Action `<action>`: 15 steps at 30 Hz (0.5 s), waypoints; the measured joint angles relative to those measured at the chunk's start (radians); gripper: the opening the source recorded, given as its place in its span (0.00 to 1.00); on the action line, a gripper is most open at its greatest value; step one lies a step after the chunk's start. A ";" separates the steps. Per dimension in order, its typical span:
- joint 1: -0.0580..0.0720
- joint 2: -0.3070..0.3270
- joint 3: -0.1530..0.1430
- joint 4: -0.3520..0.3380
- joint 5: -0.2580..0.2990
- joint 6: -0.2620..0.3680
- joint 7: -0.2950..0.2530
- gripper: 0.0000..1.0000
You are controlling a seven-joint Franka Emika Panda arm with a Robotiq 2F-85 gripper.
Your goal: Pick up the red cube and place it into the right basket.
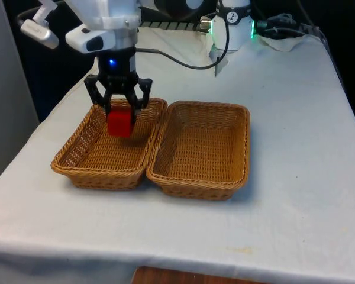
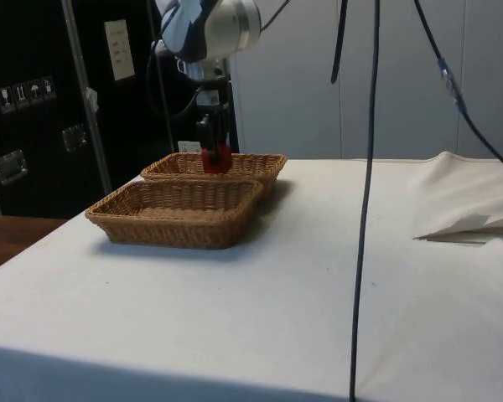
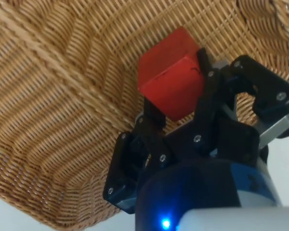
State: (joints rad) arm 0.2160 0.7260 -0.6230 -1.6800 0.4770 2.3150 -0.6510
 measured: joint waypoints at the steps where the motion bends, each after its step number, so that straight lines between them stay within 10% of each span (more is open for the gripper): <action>1: -0.001 0.004 -0.002 0.003 0.005 -0.001 -0.003 0.02; 15: -0.010 0.062 -0.010 0.047 0.047 -0.001 -0.027 0.02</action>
State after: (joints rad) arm 0.2060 0.7880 -0.6330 -1.6330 0.5240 2.3140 -0.6780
